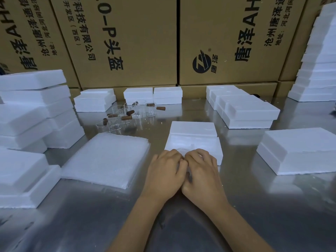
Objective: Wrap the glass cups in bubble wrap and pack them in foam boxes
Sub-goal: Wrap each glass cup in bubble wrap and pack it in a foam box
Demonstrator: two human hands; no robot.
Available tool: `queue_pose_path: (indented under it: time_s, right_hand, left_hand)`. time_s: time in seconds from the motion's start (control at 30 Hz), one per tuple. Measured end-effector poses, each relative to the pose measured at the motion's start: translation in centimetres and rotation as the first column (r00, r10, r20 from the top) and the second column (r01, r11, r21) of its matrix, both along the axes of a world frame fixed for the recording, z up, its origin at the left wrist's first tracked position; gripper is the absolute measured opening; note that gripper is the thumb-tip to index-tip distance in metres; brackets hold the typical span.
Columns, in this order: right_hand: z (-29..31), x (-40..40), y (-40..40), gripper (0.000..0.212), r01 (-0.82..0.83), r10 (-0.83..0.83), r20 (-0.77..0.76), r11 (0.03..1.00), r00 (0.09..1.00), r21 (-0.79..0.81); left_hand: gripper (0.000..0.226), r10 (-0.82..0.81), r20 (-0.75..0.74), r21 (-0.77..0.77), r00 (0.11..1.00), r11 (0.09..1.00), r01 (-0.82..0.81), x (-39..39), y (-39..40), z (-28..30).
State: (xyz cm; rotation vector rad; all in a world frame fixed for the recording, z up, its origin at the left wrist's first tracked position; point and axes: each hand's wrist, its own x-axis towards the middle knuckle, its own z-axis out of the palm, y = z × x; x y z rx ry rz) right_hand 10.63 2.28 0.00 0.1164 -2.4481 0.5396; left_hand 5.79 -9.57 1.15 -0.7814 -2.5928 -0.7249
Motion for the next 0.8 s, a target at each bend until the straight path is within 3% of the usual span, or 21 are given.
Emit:
queue_pose_path:
  time_s: [0.23,0.4,0.6,0.8]
  right_hand:
    - [0.1,0.2,0.0,0.021,-0.012,0.011,-0.011,0.999,1.000,-0.032]
    - [0.3,0.5,0.2,0.045,-0.022,0.008,-0.072,0.980,0.997,-0.195]
    - [0.1,0.6,0.7,0.034,0.036,-0.059,-0.077,0.962,0.995,-0.271]
    - [0.2,0.6,1.1,0.030,0.100,-0.128,-0.067,0.941,0.990,-0.324]
  left_hand:
    - [0.028,-0.033,0.025,-0.010,0.999,0.999,0.033,-0.3,-0.1,0.6]
    - [0.023,-0.115,0.048,0.250,0.992,0.963,0.100,0.3,-0.4,-0.5]
    - [0.016,-0.116,0.012,0.399,0.993,0.911,0.101,0.0,-0.8,-0.7]
    - [0.034,-0.136,0.119,0.344,0.983,0.935,0.088,0.1,-0.9,-1.0]
